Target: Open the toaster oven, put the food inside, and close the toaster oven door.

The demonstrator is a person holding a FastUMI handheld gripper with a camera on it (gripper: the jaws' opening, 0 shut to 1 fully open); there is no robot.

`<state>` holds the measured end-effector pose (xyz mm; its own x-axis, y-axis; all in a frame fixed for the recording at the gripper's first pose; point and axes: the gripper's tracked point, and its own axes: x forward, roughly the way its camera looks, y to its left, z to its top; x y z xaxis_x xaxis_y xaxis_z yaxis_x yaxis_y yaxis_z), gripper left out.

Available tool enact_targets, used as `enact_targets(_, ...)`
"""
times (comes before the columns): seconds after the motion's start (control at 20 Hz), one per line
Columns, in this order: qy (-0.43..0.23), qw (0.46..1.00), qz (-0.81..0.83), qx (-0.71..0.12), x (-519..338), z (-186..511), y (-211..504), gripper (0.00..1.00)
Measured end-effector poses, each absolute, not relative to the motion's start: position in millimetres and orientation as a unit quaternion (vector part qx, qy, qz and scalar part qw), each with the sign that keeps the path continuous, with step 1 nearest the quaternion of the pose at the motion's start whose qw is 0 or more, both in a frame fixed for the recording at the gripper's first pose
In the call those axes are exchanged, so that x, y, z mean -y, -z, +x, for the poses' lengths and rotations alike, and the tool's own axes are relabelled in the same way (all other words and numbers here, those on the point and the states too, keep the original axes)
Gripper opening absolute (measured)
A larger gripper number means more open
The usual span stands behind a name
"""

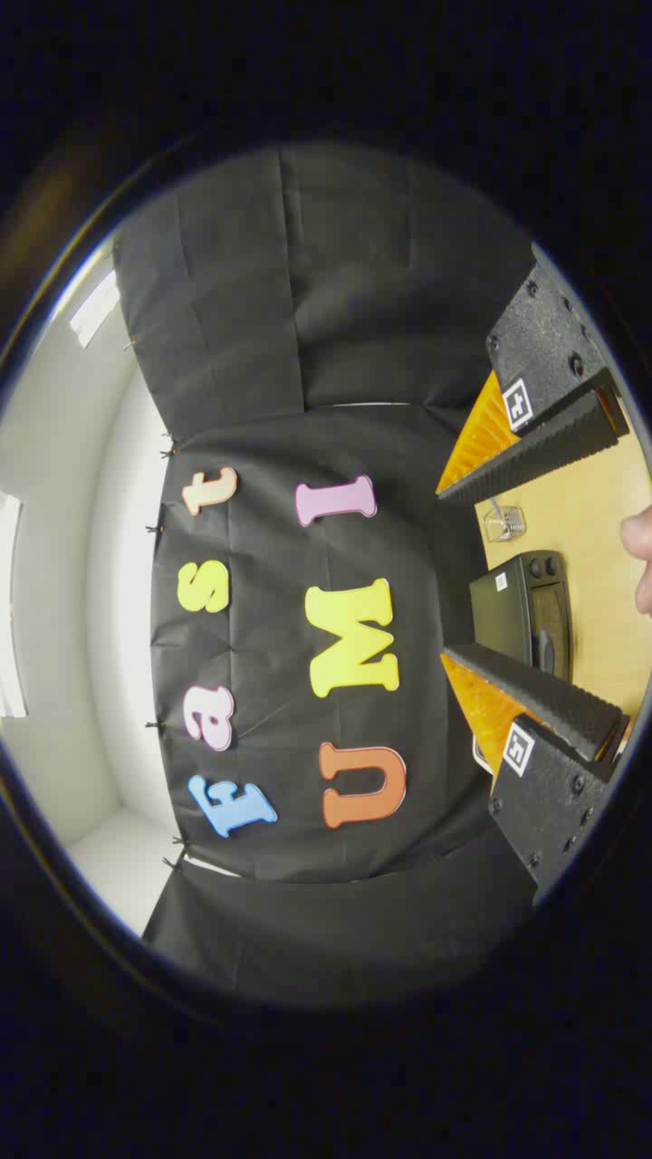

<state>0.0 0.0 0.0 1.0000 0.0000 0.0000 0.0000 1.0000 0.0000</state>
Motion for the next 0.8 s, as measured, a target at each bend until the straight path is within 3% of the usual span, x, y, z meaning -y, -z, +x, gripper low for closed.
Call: enact_targets(0.8, 0.027, 0.999, 0.002, -0.026, 13, 6, 19, 1.00)
